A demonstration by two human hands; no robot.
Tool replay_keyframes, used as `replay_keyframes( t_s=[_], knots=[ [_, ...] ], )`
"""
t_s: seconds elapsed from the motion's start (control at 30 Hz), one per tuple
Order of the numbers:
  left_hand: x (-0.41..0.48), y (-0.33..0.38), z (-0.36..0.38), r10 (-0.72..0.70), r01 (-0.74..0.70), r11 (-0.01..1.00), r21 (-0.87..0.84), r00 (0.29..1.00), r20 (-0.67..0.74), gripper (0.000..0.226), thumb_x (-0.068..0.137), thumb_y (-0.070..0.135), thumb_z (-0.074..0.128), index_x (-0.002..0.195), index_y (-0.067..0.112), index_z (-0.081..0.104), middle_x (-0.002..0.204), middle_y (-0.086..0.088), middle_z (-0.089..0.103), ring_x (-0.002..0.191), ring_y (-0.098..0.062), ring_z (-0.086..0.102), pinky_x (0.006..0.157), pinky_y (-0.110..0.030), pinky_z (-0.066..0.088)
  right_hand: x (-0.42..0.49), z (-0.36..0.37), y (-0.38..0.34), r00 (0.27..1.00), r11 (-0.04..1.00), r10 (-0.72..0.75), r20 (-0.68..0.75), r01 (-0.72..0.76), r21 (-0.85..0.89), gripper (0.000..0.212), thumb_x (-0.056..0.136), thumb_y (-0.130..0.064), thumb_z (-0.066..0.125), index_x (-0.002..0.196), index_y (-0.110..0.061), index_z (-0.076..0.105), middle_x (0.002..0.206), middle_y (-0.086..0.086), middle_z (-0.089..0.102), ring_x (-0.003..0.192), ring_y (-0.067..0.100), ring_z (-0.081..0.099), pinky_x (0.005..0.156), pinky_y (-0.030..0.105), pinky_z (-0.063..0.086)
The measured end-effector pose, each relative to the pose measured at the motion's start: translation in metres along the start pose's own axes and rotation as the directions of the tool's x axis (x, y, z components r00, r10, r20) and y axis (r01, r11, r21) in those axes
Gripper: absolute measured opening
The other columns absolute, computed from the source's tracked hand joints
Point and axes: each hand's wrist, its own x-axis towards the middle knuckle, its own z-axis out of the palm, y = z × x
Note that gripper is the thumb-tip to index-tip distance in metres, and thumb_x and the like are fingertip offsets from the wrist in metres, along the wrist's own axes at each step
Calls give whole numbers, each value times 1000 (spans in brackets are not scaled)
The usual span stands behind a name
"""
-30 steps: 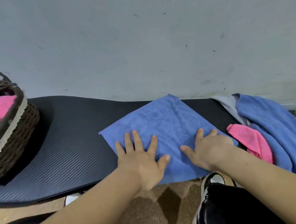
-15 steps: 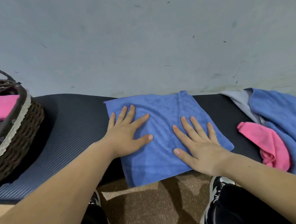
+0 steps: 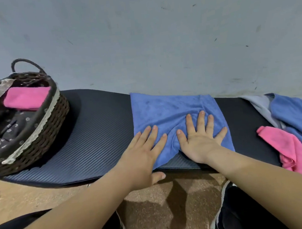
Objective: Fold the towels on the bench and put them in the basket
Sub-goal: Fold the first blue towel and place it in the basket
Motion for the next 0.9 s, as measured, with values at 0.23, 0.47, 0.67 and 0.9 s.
replay_keyframes(
  t_s=[0.23,0.47,0.67,0.9],
  knots=[
    [-9,-18,-13,87,-80,995,-66,992,94,79,105,55,37,161,32,-13,168,-3,-27,154,-24,-28,125,-38,-14,-22,10,26,989,989,-146,-4,146,-28,75,97,-73,6,156,-40,-25,161,-3,-42,148,25,-39,118,65,-18],
    [-36,-26,-37,45,-62,880,-472,998,-48,49,106,35,48,155,35,40,165,16,28,155,-3,16,126,-23,15,-67,6,71,838,840,-542,-67,540,-45,93,86,-85,41,161,-44,5,169,-12,-19,156,16,-20,122,55,-2],
    [-57,-42,-68,-129,9,796,-605,979,-156,22,100,20,60,105,37,73,92,21,72,84,-1,65,76,-24,51,-61,-7,102,727,779,-619,-298,617,-112,37,85,-21,61,121,-27,65,113,-7,59,106,20,61,77,37,57],
    [-56,-61,-70,-290,141,697,-703,952,-97,16,95,12,65,90,24,74,79,14,73,70,-1,65,69,-19,51,-56,-45,118,957,710,-283,-69,257,655,9,96,-4,66,95,-7,74,69,4,74,66,13,72,52,30,51]
  ],
)
